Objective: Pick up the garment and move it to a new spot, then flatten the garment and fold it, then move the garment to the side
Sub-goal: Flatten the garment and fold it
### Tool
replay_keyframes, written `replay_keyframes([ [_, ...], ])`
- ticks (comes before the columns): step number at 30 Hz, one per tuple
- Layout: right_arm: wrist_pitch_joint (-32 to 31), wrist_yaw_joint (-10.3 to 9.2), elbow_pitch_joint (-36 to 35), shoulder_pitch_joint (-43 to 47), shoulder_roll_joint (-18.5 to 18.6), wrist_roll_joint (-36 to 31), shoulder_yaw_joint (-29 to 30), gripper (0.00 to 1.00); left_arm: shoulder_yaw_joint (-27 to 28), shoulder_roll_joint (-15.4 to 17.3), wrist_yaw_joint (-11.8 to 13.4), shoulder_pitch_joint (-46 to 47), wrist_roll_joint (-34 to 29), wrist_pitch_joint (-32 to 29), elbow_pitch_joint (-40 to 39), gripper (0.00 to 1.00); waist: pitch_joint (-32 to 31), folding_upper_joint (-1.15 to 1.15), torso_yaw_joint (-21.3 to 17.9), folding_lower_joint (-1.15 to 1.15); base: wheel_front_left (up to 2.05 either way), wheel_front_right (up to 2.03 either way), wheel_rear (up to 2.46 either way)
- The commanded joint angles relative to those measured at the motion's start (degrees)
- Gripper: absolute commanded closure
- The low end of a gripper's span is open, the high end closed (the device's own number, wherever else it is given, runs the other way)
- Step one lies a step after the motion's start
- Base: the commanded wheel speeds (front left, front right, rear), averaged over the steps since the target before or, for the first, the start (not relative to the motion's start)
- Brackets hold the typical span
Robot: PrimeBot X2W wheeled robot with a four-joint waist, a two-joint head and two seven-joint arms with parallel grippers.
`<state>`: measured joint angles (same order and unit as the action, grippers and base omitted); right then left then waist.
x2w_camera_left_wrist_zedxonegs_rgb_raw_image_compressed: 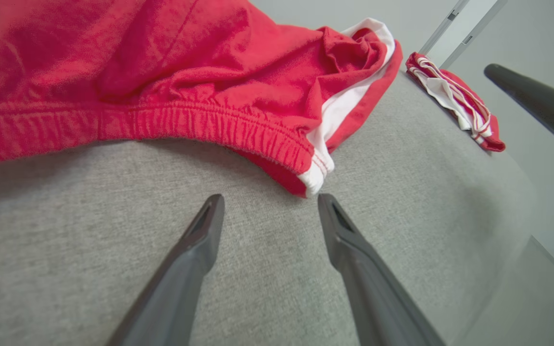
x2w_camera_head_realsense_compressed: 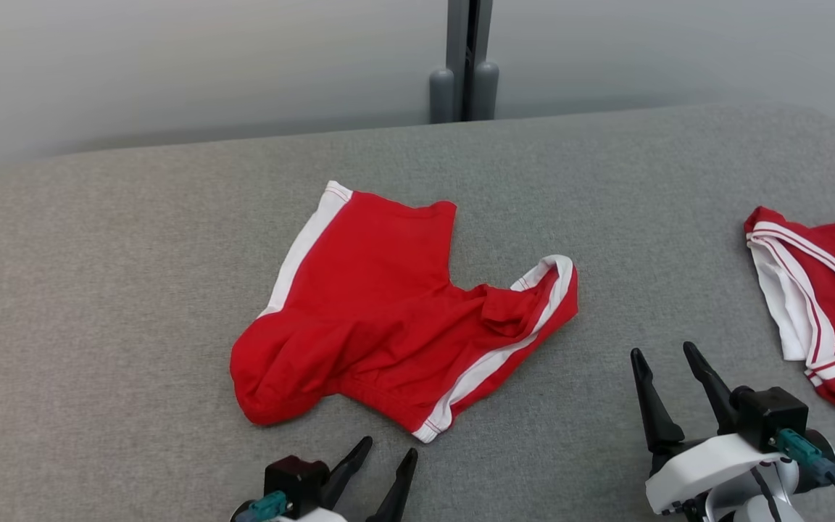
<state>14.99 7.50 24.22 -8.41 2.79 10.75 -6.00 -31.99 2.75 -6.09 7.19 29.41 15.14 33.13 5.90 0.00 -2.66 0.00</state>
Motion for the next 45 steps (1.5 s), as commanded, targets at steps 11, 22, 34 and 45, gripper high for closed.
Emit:
replay_keyframes([
  [11, 0.2, -0.02, -0.9, -2.1, 0.9, -0.6, 0.7, 0.0, -5.6, 0.3, -1.2, 6.6, 5.4, 0.0, 2.7, 0.0, 4.2, 0.0, -2.5, 0.0, 0.0, 0.0, 0.0],
  [22, 0.2, -0.02, -0.2, -1.4, 1.0, 0.0, 1.5, 0.0, -4.0, 0.3, -1.4, 6.9, 5.7, 0.0, -0.7, 1.0, 2.9, 0.0, -0.9, 0.0, 0.0, 0.0, 0.0],
  [34, 0.3, -0.02, 1.4, 0.8, 0.3, 1.5, 2.3, 0.0, 13.2, 2.2, -1.3, 4.0, -1.9, 0.0, -10.5, 1.0, -3.4, 0.0, 3.5, 0.0, 0.0, 0.0, 0.0],
  [45, 0.3, -0.02, 0.7, -0.2, 0.3, 2.4, 0.6, 0.0, 18.4, 6.1, 1.0, 7.8, -2.8, 0.0, 5.4, 1.0, -0.4, 0.0, 2.2, 0.0, 0.0, 0.0, 0.0],
])
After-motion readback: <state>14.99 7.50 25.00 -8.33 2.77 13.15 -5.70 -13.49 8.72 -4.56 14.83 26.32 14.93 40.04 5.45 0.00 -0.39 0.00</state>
